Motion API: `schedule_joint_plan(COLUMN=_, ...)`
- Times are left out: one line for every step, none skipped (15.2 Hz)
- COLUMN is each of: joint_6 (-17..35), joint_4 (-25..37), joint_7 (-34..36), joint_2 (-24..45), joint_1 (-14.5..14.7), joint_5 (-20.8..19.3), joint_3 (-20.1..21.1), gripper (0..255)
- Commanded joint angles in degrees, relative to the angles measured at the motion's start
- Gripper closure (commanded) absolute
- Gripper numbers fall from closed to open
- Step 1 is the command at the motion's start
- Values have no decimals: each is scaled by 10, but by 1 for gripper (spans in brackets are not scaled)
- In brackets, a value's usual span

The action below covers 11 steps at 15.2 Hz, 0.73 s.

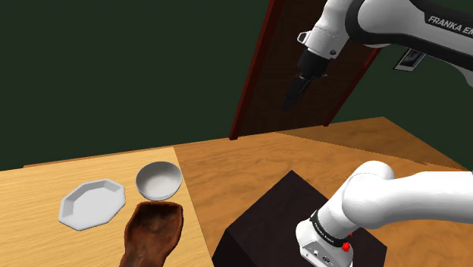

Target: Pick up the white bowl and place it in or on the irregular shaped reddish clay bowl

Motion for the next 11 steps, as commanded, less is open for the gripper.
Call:
schedule_joint_plan(joint_6=0, joint_4=0, joint_7=0, joint_2=0, joint_1=0, joint_5=0, joint_3=0, gripper=0)
schedule_joint_plan(joint_6=19, joint_4=-10, joint_7=2, joint_2=10, joint_1=1, joint_5=4, joint_3=3, gripper=0)
schedule_joint_plan(joint_6=38, joint_4=-19, joint_7=3, joint_2=20, joint_1=2, joint_5=8, joint_3=6, gripper=0)
schedule_joint_plan(joint_6=58, joint_4=-27, joint_7=5, joint_2=31, joint_1=4, joint_5=12, joint_3=10, gripper=0)
schedule_joint_plan(joint_6=77, joint_4=-35, joint_7=6, joint_2=43, joint_1=5, joint_5=16, joint_3=13, gripper=0)
schedule_joint_plan(joint_6=96, joint_4=-42, joint_7=7, joint_2=56, joint_1=7, joint_5=20, joint_3=16, gripper=0)
schedule_joint_plan(joint_6=116, joint_4=-48, joint_7=9, joint_2=69, joint_1=8, joint_5=24, joint_3=19, gripper=0)
schedule_joint_plan(joint_6=135, joint_4=-53, joint_7=10, joint_2=84, joint_1=10, joint_5=28, joint_3=23, gripper=0)
schedule_joint_plan(joint_6=155, joint_4=-58, joint_7=11, joint_2=99, joint_1=11, joint_5=32, joint_3=26, gripper=0)
schedule_joint_plan(joint_6=174, joint_4=-61, joint_7=12, joint_2=115, joint_1=13, joint_5=36, joint_3=29, gripper=0)
schedule_joint_plan(joint_6=193, joint_4=-64, joint_7=12, joint_2=131, joint_1=15, joint_5=40, joint_3=32, gripper=0)
